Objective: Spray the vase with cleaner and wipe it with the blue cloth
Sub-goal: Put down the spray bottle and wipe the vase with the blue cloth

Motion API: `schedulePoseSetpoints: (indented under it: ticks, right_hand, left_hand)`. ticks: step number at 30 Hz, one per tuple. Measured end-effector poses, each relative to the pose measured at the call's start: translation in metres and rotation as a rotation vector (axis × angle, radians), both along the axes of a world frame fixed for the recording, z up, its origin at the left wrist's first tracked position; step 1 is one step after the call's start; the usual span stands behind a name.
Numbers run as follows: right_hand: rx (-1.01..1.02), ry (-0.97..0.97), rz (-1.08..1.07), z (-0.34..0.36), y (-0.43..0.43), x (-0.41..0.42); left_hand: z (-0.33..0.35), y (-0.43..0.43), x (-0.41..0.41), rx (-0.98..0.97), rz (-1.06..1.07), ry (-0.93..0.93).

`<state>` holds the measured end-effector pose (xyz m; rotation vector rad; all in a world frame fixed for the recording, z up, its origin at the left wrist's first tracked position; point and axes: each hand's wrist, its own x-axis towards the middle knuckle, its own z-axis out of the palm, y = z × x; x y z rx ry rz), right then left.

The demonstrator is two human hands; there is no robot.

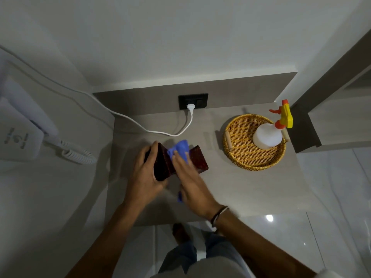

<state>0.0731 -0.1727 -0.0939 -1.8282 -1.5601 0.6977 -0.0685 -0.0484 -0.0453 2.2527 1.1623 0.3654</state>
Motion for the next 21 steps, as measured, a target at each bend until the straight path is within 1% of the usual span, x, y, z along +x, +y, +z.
schedulePoseSetpoints:
  ticks: [1,3,4,6,8,9,10,12,15,18,19,21]
  right_hand:
    - [0.067,0.061,0.008,0.009,0.006,-0.015]
    - [0.127,0.173,0.013,0.016,0.009,-0.027]
    - [0.138,0.15,0.034,0.014,0.007,-0.023]
    - [0.101,-0.017,0.084,0.001,-0.002,-0.002]
    - [-0.059,-0.195,0.057,-0.016,-0.012,0.028]
    - [-0.167,-0.241,0.019,-0.021,-0.016,0.042]
    - [-0.23,-0.204,-0.043,-0.023,-0.02,0.054]
    - [-0.269,0.049,-0.232,-0.021,-0.024,0.073]
    - [-0.229,0.359,-0.469,-0.022,-0.029,0.083]
    - [-0.272,0.815,-0.58,-0.017,-0.023,0.079]
    - [-0.274,0.929,-0.608,-0.015,-0.02,0.078]
    - [-0.271,1.069,-0.663,-0.011,-0.015,0.078]
  left_hand:
    - [0.0,0.001,0.001,0.003,-0.008,-0.007]
    - [-0.002,0.002,0.002,0.008,-0.003,-0.025]
    - [-0.002,0.002,0.0,0.011,0.0,-0.025]
    - [-0.004,0.002,-0.004,0.033,0.006,-0.01]
    - [-0.005,0.002,-0.006,0.051,0.006,0.003]
    - [-0.006,0.001,-0.007,0.056,-0.001,0.002]
    - [-0.006,0.001,-0.007,0.063,-0.006,-0.003]
    - [-0.01,0.001,-0.006,0.05,0.031,-0.018]
    - [-0.012,0.003,-0.009,-0.104,0.169,-0.055]
    - [-0.014,0.008,-0.011,-0.25,0.249,-0.073]
    - [-0.015,0.01,-0.011,-0.279,0.274,-0.068]
    - [-0.013,0.015,-0.012,-0.345,0.3,-0.053]
